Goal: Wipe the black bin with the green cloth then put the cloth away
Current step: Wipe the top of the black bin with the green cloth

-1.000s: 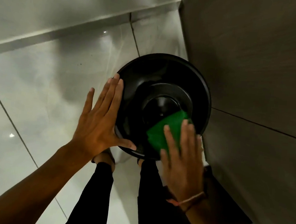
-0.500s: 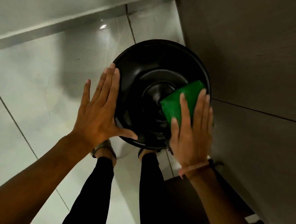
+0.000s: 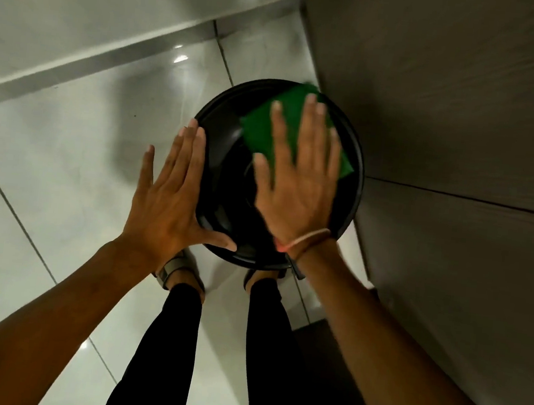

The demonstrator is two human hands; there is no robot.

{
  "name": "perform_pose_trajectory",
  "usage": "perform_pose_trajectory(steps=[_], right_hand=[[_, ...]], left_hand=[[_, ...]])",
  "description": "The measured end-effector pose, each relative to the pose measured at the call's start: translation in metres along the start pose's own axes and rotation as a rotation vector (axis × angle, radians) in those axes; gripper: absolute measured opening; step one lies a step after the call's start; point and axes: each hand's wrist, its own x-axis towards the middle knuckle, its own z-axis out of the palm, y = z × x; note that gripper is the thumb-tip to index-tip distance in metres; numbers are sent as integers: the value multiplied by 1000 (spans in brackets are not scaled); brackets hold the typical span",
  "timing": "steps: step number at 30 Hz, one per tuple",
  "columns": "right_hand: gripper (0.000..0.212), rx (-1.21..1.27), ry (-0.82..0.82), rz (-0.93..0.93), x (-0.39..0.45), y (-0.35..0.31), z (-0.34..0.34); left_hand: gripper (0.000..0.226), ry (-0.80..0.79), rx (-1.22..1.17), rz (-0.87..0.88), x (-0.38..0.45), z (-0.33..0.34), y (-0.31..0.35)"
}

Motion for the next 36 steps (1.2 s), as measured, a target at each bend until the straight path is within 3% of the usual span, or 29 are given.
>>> perform_pose_trajectory(steps=[3,5,6,8,10,12,15,20,24,29,31,33,36], right_hand=[[65,169,-85,-229,-8,-37,-7],[61,319,-56,-183,-19,-13,-18],[56,345,8,-126,-21,5,-21],[47,326,78,-37,-18,51,-29],[44,355,2,-53,3,69,-26],[46,324,-80,-110,15,64,-18],[47,310,-18,-103,16,60,-7],[47,326,66,-40,14,57,3],[50,292,62,-15,13,55,5],[49,305,52,-6,10,61,9],[48,301,70,-10,9,68,10],[48,274,68,-35,10,72,9],[48,220,36,-118,9,77,9]], left_hand=[[150,-58,-52,15,-5,-8,3],[136,-82,-139,-58,-20,-8,6],[119,-19,-225,-132,-33,-6,10],[77,258,-448,-285,-53,-3,35],[59,438,-428,-325,-40,-8,67],[60,374,-283,-221,0,-11,101],[65,261,32,-206,60,-10,113],[65,539,127,58,63,10,46],[65,732,-98,-250,25,53,50],[68,791,-192,-514,-17,122,113],[69,724,-121,-487,-20,141,148],[70,624,53,-353,-29,162,175],[68,608,161,-236,-41,173,177]])
